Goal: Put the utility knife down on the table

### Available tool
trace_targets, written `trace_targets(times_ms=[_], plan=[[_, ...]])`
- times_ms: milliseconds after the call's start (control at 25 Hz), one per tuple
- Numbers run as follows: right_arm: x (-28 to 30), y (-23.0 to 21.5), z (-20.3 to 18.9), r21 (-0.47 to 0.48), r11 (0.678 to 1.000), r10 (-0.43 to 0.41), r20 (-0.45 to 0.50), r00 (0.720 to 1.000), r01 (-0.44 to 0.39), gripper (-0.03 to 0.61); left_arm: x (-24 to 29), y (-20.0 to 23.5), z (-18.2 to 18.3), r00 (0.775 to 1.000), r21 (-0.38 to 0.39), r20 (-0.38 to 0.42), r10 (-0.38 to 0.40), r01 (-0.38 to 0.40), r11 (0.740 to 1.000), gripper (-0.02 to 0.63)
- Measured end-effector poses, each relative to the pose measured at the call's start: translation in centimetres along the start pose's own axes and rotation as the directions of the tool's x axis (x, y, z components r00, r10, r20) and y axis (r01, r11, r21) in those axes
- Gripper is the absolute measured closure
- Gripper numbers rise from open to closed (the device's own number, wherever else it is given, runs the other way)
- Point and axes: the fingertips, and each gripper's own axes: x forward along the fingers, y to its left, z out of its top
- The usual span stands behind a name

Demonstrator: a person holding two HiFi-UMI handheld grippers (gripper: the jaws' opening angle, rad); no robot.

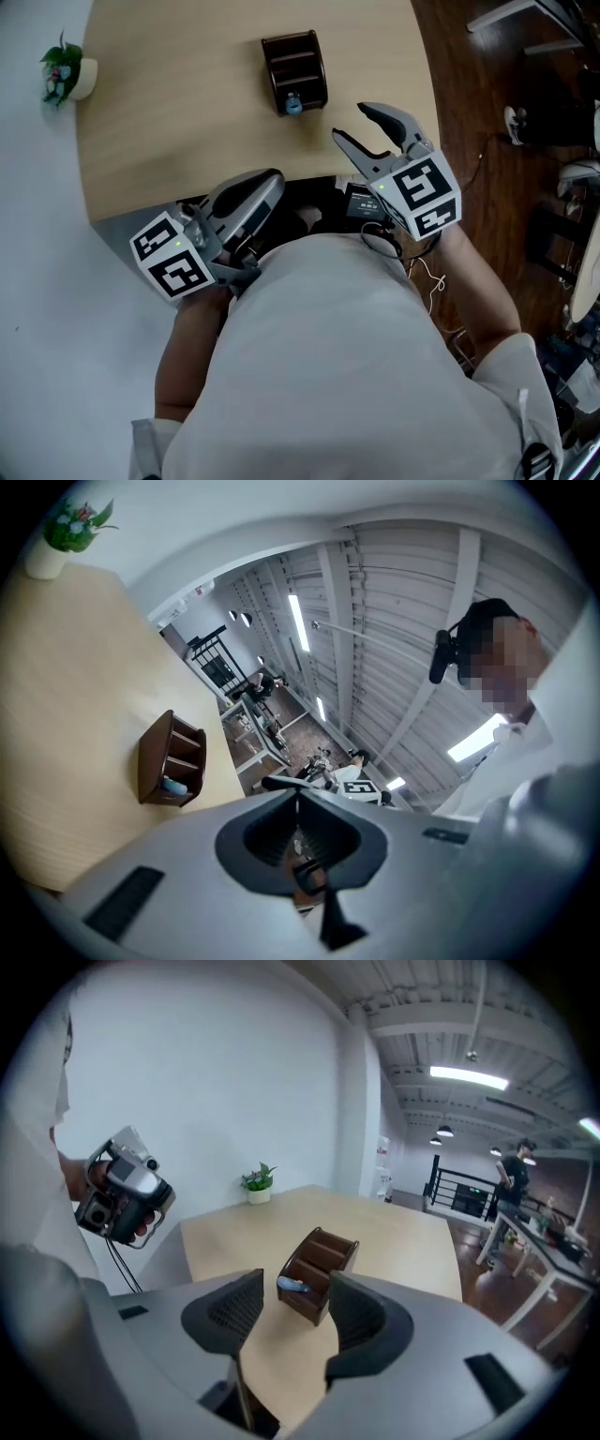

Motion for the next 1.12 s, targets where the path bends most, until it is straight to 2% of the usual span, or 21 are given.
trace_targets(times_ms=[160,360,400,480,600,720,880,1120], plan=[[-1.4,0.5,-0.7,0.132,0.991,-0.004,0.002,1.000,0.004,0.362,-0.5,-0.1,-0.3,1.000,0.017,-0.005,0.001,0.000,1.000,0.611],[-3.3,1.6,-0.4,0.267,0.964,-0.012,0.048,0.999,-0.001,0.364,-1.2,-0.2,-0.8,1.000,0.030,-0.017,-0.010,0.010,1.000,0.611],[-3.7,1.7,-0.2,0.281,0.960,-0.022,0.059,0.998,0.005,0.385,-1.2,-0.3,-0.8,1.000,0.040,-0.021,-0.011,0.012,0.999,0.611],[-4.9,1.8,0.2,0.312,0.950,-0.052,0.077,0.996,0.025,0.487,-1.4,-0.7,-0.8,0.999,0.069,-0.032,-0.013,0.016,0.997,0.611],[-6.7,2.2,0.9,0.402,0.915,-0.075,0.111,0.991,0.025,0.578,-1.8,-1.6,-0.9,0.998,0.117,-0.053,-0.023,0.029,0.993,0.611],[-8.4,2.3,2.1,0.487,0.874,-0.086,0.165,0.983,-0.005,0.578,-2.2,-2.5,-1.1,0.997,0.147,-0.066,-0.039,0.048,0.988,0.611],[-10.1,2.8,3.1,0.504,0.864,-0.116,0.203,0.972,-0.002,0.578,-2.6,-3.1,-1.6,0.995,0.167,-0.083,-0.057,0.070,0.983,0.611],[-11.4,4.0,3.1,0.490,0.872,-0.124,0.199,0.972,0.011,0.578,-2.4,-3.8,-3.1,0.988,0.137,-0.122,-0.094,0.110,0.984,0.611]])
